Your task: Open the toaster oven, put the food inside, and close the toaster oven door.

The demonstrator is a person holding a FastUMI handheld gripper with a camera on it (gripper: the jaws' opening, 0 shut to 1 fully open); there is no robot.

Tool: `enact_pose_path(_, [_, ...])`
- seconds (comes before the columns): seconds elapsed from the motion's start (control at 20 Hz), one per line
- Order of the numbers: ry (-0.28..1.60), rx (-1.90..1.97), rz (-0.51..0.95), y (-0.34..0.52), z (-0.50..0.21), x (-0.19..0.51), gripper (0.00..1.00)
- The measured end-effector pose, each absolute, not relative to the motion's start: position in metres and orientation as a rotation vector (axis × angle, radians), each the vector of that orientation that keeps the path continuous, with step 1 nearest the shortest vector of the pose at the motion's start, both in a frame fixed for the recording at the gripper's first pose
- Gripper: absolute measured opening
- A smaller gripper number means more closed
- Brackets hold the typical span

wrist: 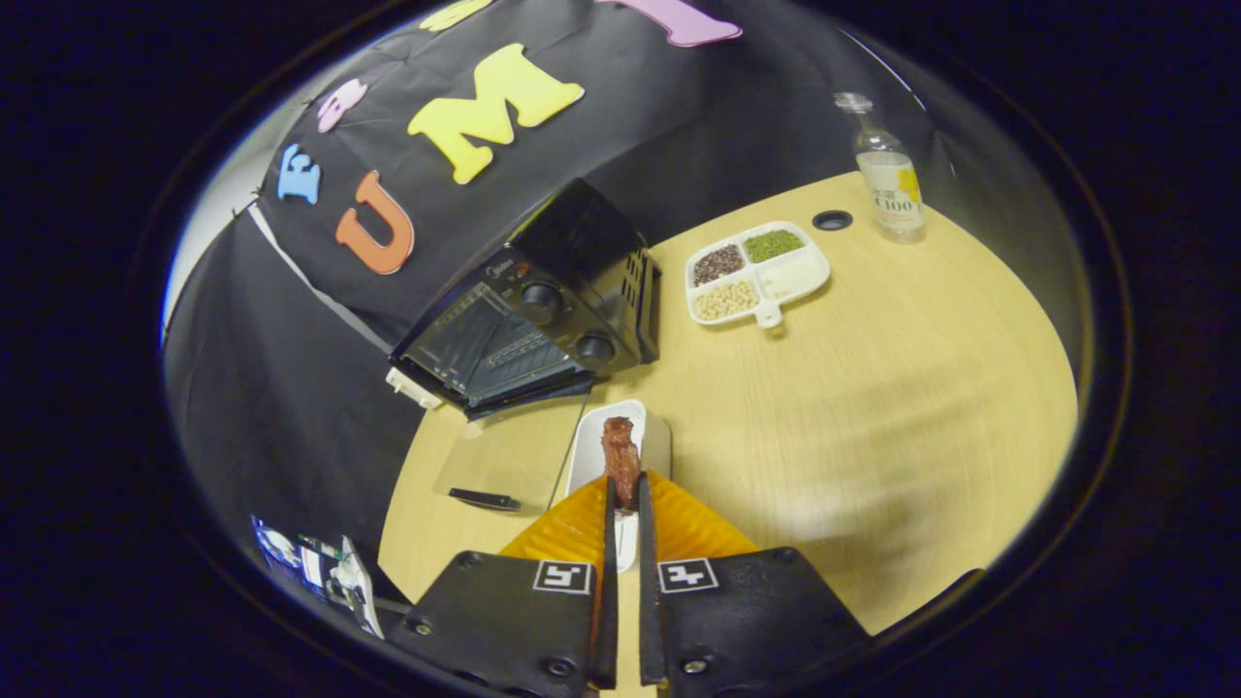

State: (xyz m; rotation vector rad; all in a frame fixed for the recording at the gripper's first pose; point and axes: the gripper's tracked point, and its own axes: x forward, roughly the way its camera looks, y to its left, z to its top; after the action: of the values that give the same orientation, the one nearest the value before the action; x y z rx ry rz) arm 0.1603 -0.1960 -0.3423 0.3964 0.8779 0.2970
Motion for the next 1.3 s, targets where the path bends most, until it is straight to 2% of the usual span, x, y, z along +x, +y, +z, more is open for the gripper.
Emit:
enact_pose_path(0.35, [0.782,0.121,0.289,-0.17,-0.313,0.139,0.11])
enact_pose_path(0.85, [0.628,0.018,0.341,-0.074,-0.26,0.116,0.1])
enact_pose_path(1.3, [0.577,0.196,0.31,0.004,-0.297,0.158,0.1])
